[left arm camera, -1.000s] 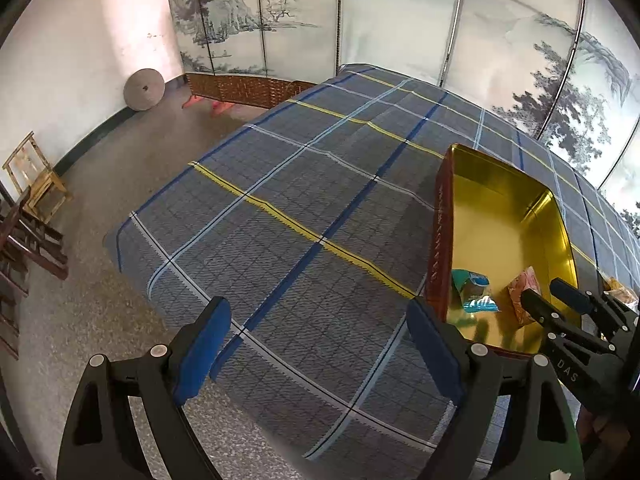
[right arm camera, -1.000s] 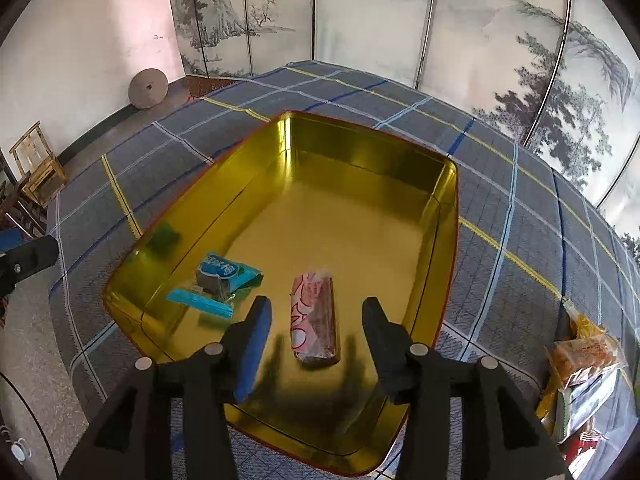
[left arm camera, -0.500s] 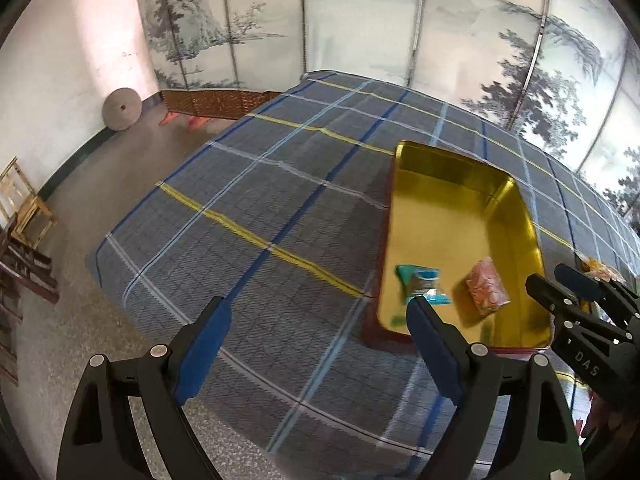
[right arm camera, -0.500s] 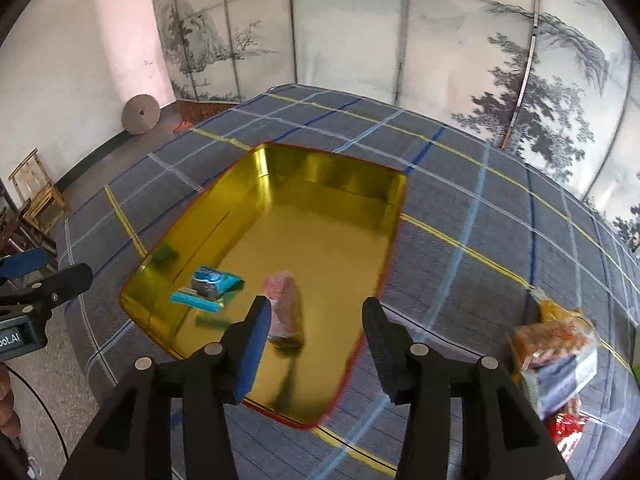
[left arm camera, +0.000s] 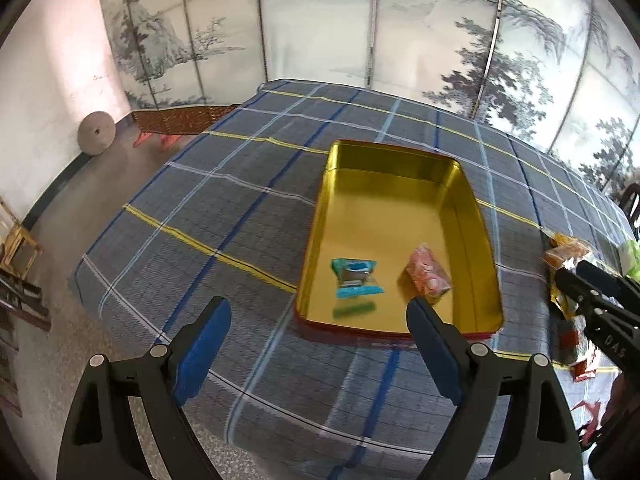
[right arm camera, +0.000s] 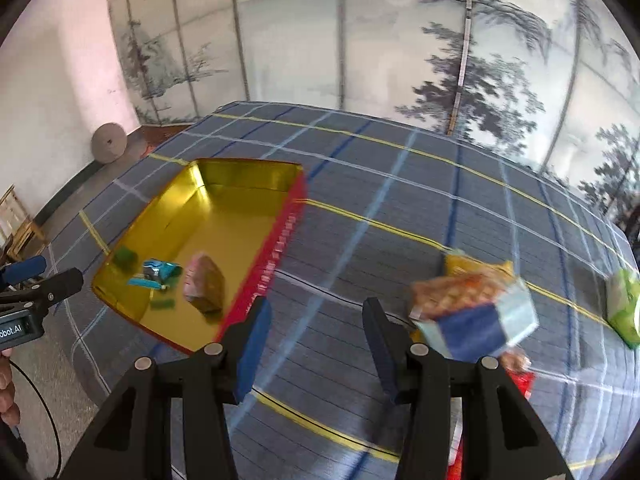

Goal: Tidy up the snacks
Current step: 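Move the right gripper back and grasp the red wrapped bar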

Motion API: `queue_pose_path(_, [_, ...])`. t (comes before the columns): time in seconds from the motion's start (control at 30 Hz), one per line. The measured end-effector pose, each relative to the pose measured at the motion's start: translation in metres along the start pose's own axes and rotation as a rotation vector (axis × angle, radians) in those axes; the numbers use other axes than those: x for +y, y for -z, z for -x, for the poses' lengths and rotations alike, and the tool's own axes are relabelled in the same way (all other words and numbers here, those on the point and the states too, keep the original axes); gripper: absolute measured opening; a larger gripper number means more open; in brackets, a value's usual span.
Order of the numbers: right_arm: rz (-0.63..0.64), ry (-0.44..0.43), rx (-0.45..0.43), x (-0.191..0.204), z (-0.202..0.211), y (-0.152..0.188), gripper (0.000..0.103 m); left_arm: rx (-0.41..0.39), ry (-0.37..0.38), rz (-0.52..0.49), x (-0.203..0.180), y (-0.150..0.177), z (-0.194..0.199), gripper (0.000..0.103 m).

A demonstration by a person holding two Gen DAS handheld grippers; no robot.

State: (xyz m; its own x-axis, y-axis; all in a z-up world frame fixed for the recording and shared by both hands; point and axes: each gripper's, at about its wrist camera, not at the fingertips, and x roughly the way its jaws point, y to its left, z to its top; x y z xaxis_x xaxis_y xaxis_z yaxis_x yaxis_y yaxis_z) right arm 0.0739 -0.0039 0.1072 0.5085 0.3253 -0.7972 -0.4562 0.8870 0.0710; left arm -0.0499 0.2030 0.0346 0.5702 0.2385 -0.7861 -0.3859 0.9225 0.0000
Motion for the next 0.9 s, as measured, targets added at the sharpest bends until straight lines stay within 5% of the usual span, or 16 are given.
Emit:
queue_pose_path(0.43, [-0.178, 0.196, 0.060, -0.110, 0.031, 0.062, 0.054, 0.007, 0.073, -0.084, -0.047, 0.006, 0.002, 0.088])
queue_pose_path(0.9, [-0.261, 0.181, 0.137, -0.123, 0.007, 0.093, 0.058, 0.040, 0.122, -0.181, -0.092, 0.016, -0.004, 0.088])
